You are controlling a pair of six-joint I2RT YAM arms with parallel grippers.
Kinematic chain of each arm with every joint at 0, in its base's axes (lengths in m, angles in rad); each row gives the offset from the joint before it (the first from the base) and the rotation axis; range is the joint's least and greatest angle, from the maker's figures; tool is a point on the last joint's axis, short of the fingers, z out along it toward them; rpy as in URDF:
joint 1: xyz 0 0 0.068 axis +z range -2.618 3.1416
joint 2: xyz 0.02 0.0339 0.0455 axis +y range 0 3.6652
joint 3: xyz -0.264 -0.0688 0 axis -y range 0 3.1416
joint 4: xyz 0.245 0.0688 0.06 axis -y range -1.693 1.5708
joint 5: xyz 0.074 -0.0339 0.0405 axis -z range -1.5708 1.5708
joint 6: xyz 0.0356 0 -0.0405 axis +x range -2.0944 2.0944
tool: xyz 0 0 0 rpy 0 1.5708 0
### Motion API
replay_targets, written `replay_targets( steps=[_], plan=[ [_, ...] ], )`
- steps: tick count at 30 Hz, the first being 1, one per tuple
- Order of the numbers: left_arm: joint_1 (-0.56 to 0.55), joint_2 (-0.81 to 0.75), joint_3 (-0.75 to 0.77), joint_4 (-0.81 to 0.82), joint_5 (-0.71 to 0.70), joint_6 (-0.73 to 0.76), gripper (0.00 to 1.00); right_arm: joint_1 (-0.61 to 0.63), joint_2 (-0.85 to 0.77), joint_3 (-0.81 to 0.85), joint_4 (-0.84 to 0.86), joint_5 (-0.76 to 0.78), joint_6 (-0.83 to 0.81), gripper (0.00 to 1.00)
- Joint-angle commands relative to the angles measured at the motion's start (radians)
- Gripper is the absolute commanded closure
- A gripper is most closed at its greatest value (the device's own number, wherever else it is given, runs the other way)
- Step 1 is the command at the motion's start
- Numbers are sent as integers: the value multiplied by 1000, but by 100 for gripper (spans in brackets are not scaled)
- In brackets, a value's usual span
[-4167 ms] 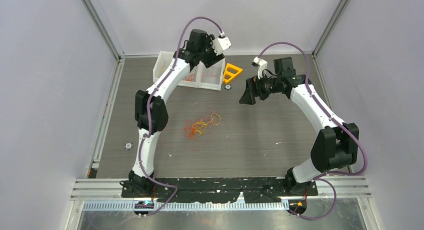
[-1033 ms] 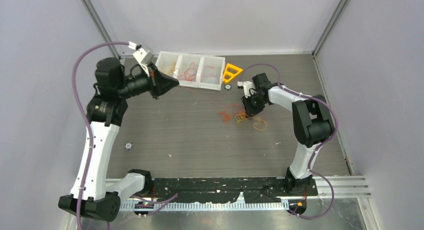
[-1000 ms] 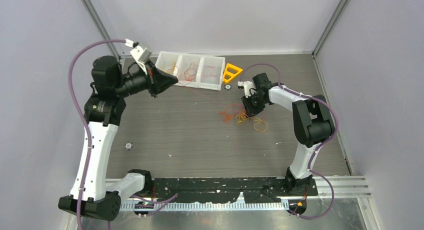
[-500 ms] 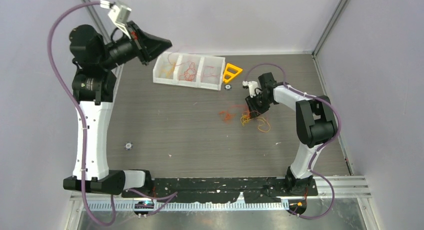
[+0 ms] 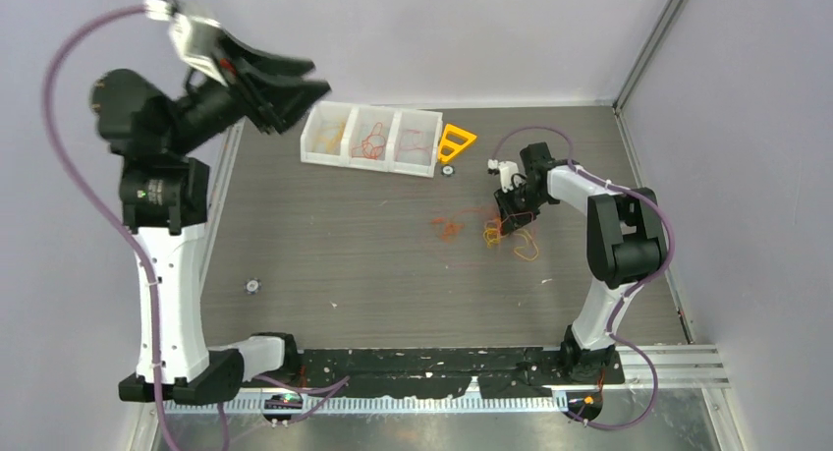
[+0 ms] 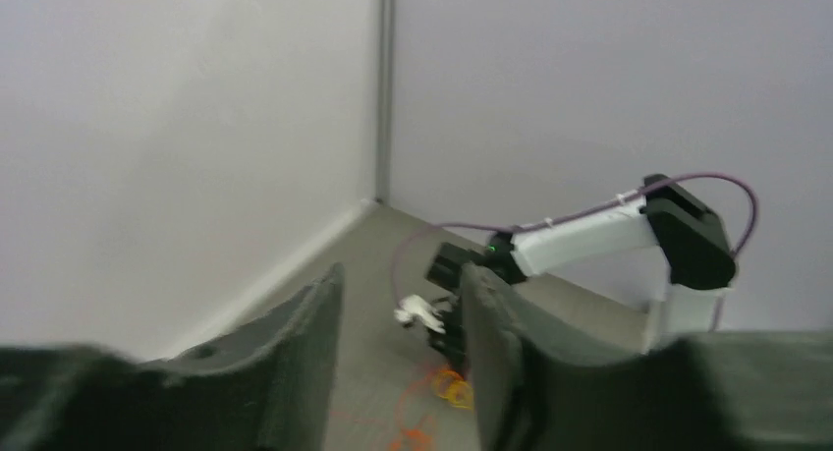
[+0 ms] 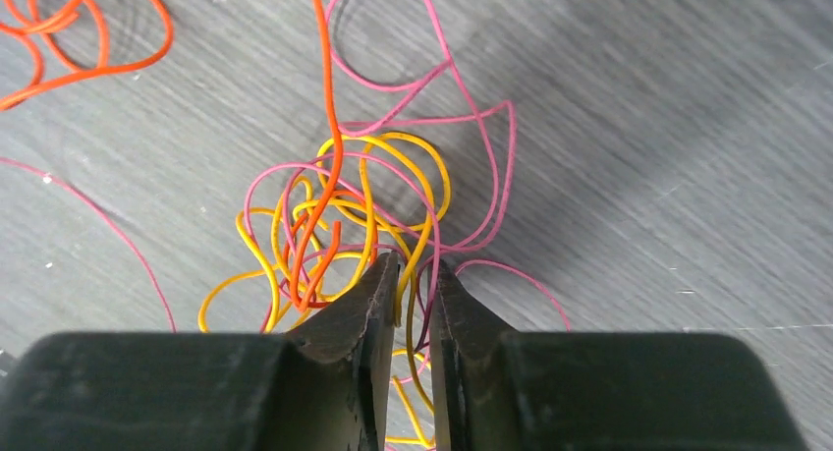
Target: Untangle the cables
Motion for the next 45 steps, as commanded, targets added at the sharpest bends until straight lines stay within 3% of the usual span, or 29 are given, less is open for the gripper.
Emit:
replay_targets(
  steps=[1, 4, 8, 16, 20, 25, 35, 41, 45],
  plan=[
    [-131, -41, -307, -260, -8, 301, 43, -1, -76, 24, -61, -116, 19, 77],
    [-283, -88, -548, -249, -112, 423, 34, 2, -81, 30, -74, -141, 33, 80],
    [-465, -43, -753, -105, -165, 391, 30, 24, -100, 21, -84, -169, 68, 81],
    [-695, 227, -906, 353, -201, 116, 26, 67, -129, -24, -42, -145, 154, 82],
    [-742, 351, -911, 561, -249, -50, 20, 68, -126, -32, -43, -123, 168, 81],
    [-775, 470, -872, 632, -341, -145, 21, 70, -130, -38, -42, -119, 191, 80],
    [-799, 612, -811, 670, -366, -323, 35, 73, -117, -37, -35, -114, 206, 79],
    [-805, 625, -821, 727, -329, -429, 47, 73, -126, -40, -37, -98, 205, 79],
    [-811, 600, -864, 753, -336, -493, 47, 74, -128, -41, -36, -93, 205, 78]
  ],
)
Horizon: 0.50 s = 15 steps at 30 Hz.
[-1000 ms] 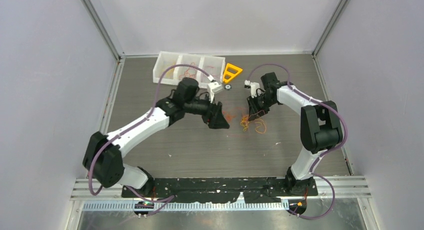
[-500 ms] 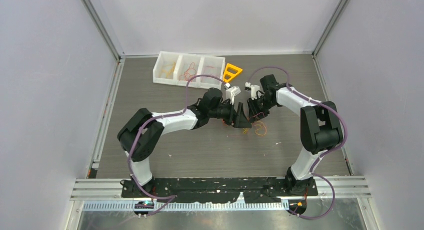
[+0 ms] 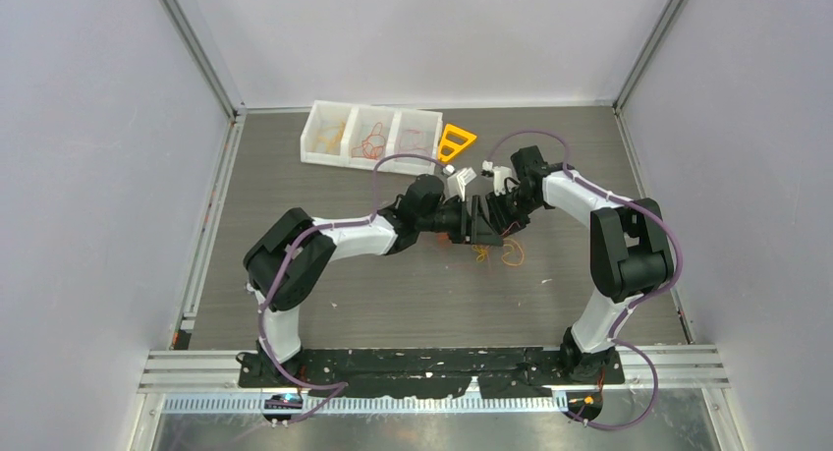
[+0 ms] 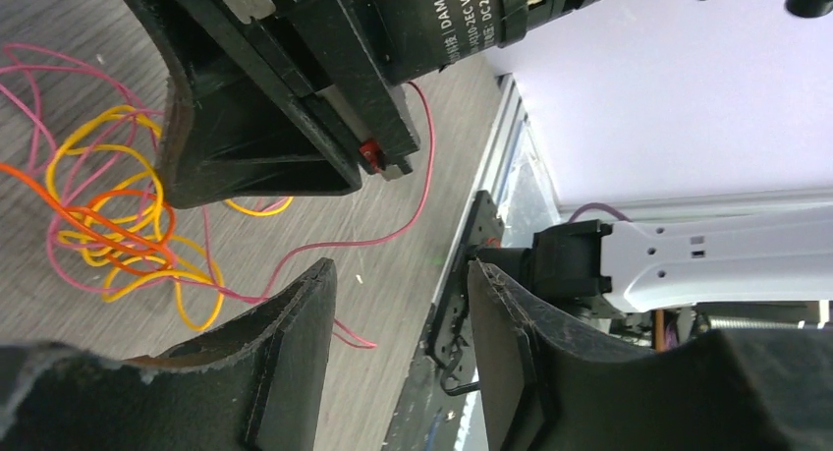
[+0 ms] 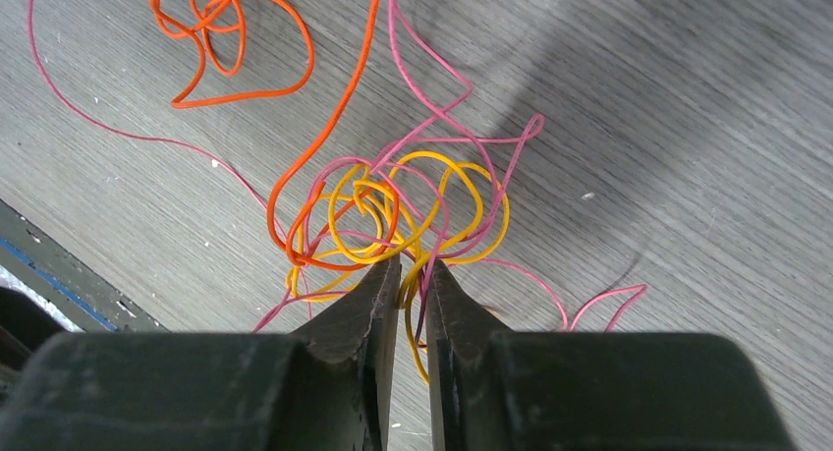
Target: Untangle the cables
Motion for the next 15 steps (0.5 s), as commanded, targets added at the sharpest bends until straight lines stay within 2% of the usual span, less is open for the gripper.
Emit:
replay_targets(
  steps=[1, 7, 11, 15],
  plan=[
    [-8, -34, -29, 95, -4, -94, 47, 3, -40, 1, 17, 12, 9, 78],
    [-3, -158, -163, 119, -121, -117, 40, 3, -46, 0, 18, 17, 7, 78],
    [1, -222, -239, 147, -203, -126, 30, 3, -46, -2, 18, 14, 8, 78],
    [-6, -198, -230, 153, -186, -134, 29, 4, -43, -2, 21, 6, 11, 78]
  ],
)
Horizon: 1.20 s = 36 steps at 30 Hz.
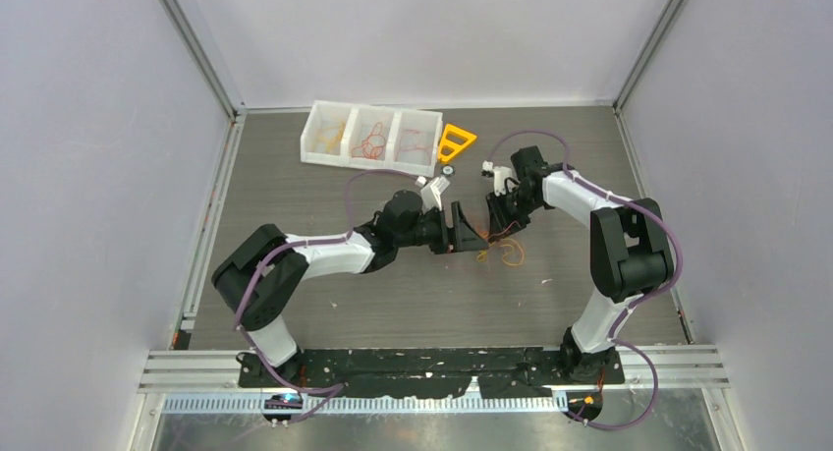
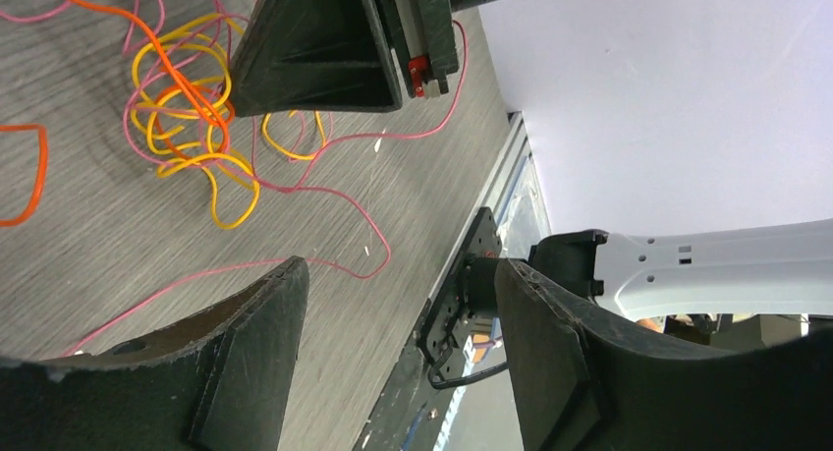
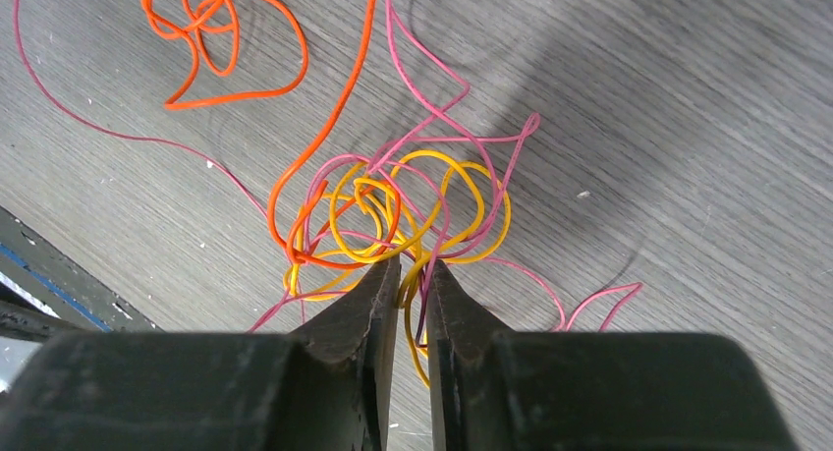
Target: Untangle the cables
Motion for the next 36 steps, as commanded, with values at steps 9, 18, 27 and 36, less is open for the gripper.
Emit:
replay_targets(
  steps=[9, 18, 27, 36],
  plan=[
    [-49, 106, 100, 91, -18, -35, 30, 3, -57, 2, 6, -23, 11, 75],
    [-71, 134, 159, 160, 41, 0, 49, 4, -55, -9, 2, -22, -4, 73],
    [-69, 102, 178, 112, 48, 77, 91, 3, -79, -25, -8, -17, -15, 68],
    [-69, -152, 159, -45, 182, 211, 100, -4, -60, -29, -10, 66, -79, 60]
  ],
)
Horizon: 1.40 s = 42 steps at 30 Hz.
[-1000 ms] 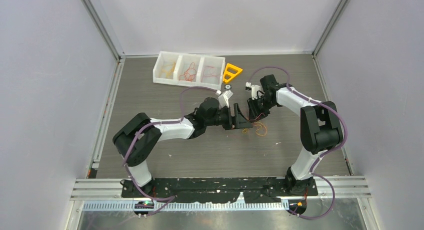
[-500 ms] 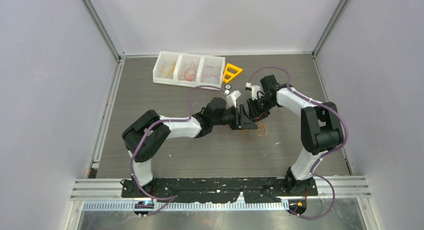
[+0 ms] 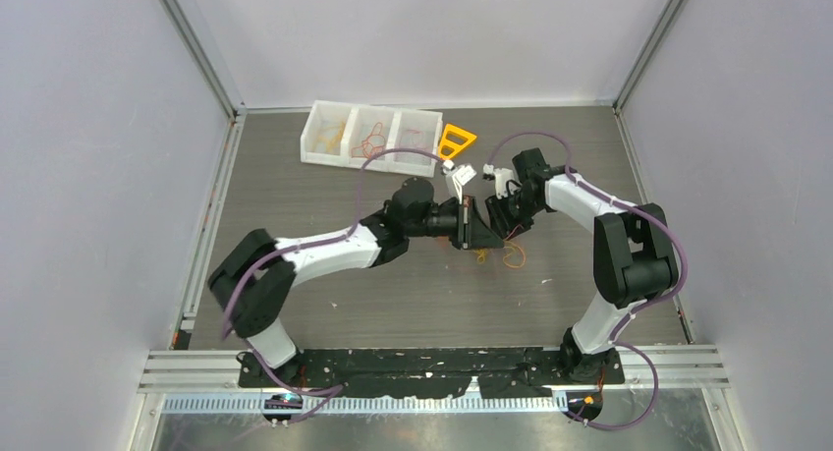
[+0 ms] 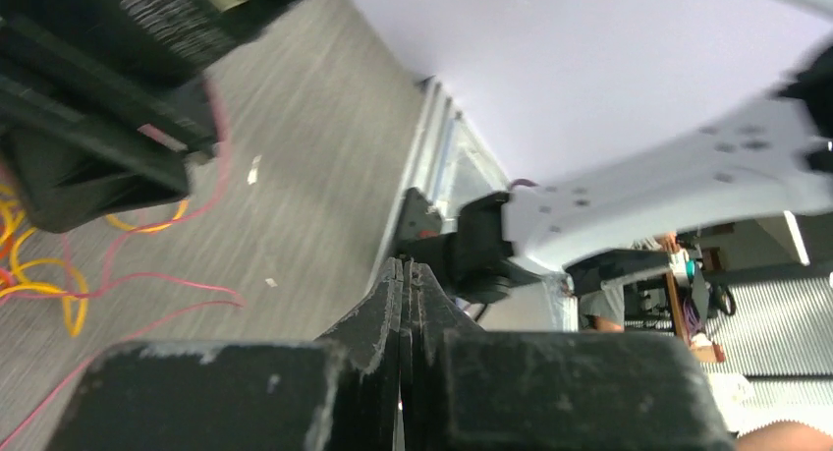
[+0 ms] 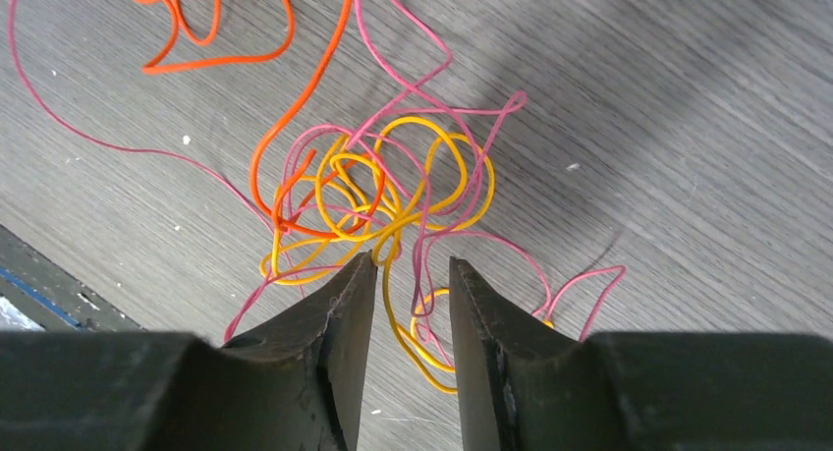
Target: Untangle the cables
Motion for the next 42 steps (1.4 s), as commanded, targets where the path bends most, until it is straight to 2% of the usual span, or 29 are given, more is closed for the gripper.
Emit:
replay_targets(
  steps=[1, 3, 5, 6, 8, 11, 15, 19, 24, 32, 38, 42],
  plan=[
    [-1, -202, -4, -93, 55, 129, 100, -5, -17, 2, -5, 38, -41, 61],
    [2, -235, -19, -178, 16, 131, 97, -8, -16, 5, -5, 24, -32, 62],
    [4, -251, -80, -171, -47, 63, 57, -9, -21, 9, -5, 2, -17, 62],
    [4, -251, -116, -148, -73, 16, 45, -8, -21, 11, -5, -9, -8, 62],
    [-2, -220, -161, -92, -111, -58, 32, -9, -27, 13, -5, -20, 4, 62],
    [-22, -171, -148, -103, -166, -75, 25, -8, -38, 13, -5, -27, 14, 62],
    [-40, -96, -79, -166, -250, -86, 23, -7, -48, 16, -8, -39, 29, 61],
    [-54, -13, -35, -155, -283, -117, 23, -8, -43, 19, -9, -43, 36, 62],
    [-71, 79, -2, -51, -291, -153, 27, -8, -46, 16, -7, -58, 46, 62],
    [-80, 163, 34, 53, -299, -177, 40, -8, -44, 5, -5, -79, 51, 62],
    [-82, 177, 38, 61, -314, -205, 61, -8, -49, -3, 2, -83, 56, 62],
    [-83, 146, 31, 77, -264, -187, 93, -8, -49, -6, 2, -65, 46, 62]
  ],
)
